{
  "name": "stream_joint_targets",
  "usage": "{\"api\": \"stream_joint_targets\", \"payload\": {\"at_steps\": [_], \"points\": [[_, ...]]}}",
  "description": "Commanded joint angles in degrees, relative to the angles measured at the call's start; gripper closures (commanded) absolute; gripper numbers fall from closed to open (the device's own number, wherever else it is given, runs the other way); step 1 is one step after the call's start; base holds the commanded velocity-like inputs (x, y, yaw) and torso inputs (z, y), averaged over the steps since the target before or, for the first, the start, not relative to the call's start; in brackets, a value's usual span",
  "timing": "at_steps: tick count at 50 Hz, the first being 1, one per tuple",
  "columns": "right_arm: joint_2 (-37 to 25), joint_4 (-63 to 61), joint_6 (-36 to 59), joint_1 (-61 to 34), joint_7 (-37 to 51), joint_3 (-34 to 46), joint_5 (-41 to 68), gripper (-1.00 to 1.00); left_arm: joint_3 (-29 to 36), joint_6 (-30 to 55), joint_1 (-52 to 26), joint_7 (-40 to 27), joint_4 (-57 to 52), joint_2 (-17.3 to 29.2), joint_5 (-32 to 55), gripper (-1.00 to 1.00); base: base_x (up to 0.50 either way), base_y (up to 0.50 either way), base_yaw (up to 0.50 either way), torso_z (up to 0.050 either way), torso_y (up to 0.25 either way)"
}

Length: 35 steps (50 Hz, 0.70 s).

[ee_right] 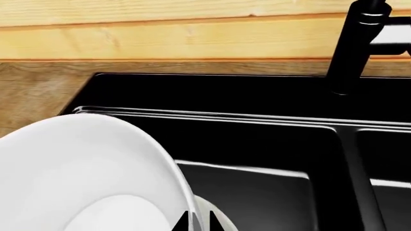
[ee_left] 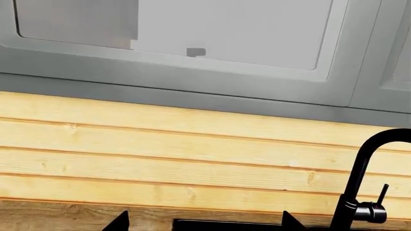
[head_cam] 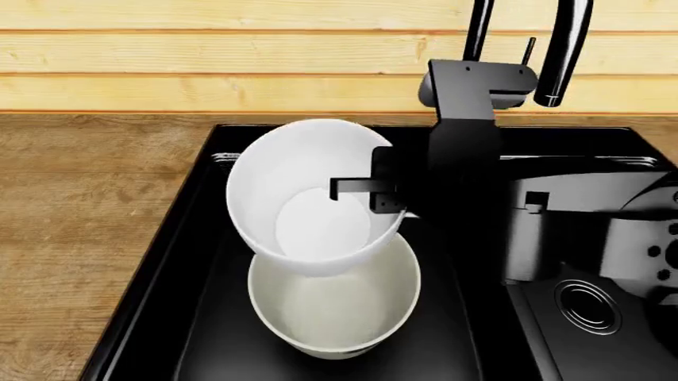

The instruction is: Stack the bowls in the sink.

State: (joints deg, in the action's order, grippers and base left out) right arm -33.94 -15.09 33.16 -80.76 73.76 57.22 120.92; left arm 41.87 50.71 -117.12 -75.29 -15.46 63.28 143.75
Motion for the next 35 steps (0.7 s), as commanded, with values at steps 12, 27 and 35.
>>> {"api": "stream_joint_targets", "payload": {"at_steps": [12, 27, 35], "points": [[-0.2, 0.3, 0.4, 1.9, -1.7, 1.2, -1.4, 1.00, 0.1, -0.1, 0.2, -0.2, -0.5, 0.4, 0.3, -1.00, 0.00, 0.00, 0.00, 0.000, 0.000], [-0.4, 0.9, 0.1, 3.8, -3.3, 2.1, -3.1, 1.00, 0.1, -0.1, 0.6, 0.2, -0.6, 0.7, 0.2, -1.00, 0.00, 0.00, 0.00, 0.000, 0.001], [-1.0, 0.8, 0.0, 5.1, -4.2, 2.5, -4.0, 1.00, 0.2, 0.0, 0.6, 0.2, -0.6, 0.8, 0.2, -1.00, 0.00, 0.00, 0.00, 0.000, 0.000]]}}
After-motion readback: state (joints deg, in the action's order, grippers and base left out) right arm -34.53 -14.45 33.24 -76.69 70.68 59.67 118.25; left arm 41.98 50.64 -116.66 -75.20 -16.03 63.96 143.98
